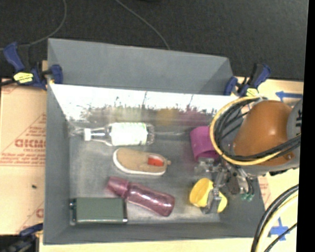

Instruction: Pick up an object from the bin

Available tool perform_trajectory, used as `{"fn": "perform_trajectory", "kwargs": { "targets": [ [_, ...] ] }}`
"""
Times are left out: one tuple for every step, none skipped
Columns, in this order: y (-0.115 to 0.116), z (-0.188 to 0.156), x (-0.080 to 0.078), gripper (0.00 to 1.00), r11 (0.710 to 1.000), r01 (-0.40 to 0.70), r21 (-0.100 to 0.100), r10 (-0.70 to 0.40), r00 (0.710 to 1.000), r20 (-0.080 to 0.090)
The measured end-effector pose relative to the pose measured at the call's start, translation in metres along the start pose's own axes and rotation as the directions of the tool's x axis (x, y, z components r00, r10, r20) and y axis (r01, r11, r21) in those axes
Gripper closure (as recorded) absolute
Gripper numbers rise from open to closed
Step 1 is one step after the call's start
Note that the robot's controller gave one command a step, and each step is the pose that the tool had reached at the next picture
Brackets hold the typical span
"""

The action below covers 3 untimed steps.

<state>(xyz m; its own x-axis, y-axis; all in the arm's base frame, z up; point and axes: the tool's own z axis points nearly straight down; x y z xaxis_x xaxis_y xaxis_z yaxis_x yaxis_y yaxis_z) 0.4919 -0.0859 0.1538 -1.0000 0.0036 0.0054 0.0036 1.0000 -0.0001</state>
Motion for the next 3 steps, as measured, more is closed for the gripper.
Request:
{"fn": "perform_trajectory", "kwargs": {
  "targets": [
    [0.000,-0.004,-0.002,0.00,1.000,0.005,0.001,-0.005,1.000,0.008],
    [-0.038,0.072,-0.021,0.00,0.976,-0.218,0.000,0.218,0.976,0.006],
    [-0.054,0.083,-0.024,0.00,0.998,-0.058,0.002,0.058,0.998,0.013]
  ]
}}
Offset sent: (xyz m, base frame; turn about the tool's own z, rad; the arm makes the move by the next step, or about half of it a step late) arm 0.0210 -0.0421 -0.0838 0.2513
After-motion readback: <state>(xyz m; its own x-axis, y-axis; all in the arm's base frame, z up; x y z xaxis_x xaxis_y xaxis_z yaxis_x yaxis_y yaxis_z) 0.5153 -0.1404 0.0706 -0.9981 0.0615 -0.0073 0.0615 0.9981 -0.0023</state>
